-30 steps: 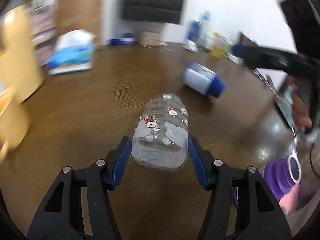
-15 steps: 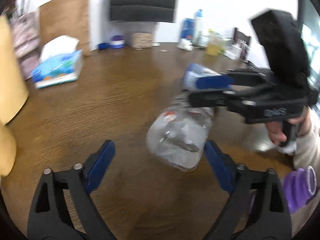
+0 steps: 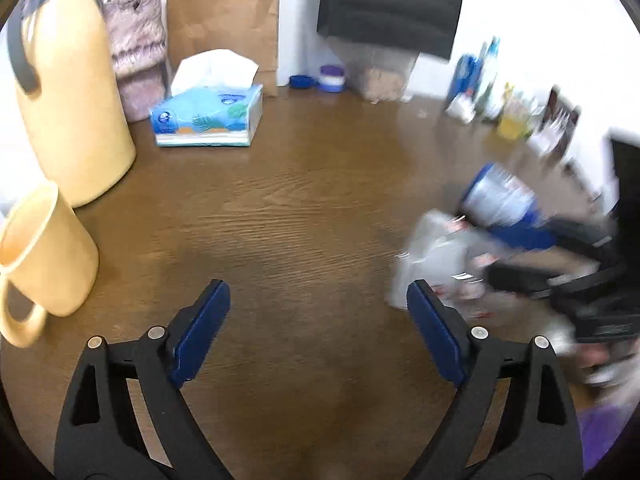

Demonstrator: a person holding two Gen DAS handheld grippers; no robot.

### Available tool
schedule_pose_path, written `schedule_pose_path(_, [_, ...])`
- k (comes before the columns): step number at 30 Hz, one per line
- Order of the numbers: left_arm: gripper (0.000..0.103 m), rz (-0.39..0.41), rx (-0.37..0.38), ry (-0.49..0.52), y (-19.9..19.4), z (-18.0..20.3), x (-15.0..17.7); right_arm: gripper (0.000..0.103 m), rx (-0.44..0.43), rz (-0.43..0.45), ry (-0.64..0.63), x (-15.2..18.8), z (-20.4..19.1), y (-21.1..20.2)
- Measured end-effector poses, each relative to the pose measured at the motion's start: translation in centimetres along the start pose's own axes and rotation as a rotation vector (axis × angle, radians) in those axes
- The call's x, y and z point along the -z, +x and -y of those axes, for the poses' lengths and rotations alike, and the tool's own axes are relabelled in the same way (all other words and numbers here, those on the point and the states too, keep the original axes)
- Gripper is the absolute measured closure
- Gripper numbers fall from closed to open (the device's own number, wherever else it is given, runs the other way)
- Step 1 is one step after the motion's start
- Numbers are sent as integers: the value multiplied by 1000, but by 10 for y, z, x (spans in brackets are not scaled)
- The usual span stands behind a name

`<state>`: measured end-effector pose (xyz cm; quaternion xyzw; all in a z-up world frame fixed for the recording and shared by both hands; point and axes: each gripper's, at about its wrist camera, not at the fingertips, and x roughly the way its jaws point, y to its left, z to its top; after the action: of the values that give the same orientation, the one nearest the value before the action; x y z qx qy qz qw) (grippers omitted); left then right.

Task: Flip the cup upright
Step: 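Close the right gripper on the cup while the left gripper keeps holding it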

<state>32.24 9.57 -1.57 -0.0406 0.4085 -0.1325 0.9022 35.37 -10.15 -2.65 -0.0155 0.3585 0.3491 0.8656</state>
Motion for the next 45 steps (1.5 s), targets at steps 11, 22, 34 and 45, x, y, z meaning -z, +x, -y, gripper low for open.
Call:
schedule_pose_path(11, [37, -190, 308, -225, 46, 32, -1, 47, -210, 39, 233, 7, 48, -4])
schedule_pose_path(22, [20, -87, 281, -314, 52, 28, -26, 47, -239, 38, 300, 10, 69, -3])
schedule_pose_path(34, [23, -112, 238, -273, 57, 24, -5, 38, -298, -33, 131, 18, 22, 16])
schedule_pose_path(45, [28, -53, 108, -245, 47, 17, -7, 35, -320, 1, 120, 13, 35, -1])
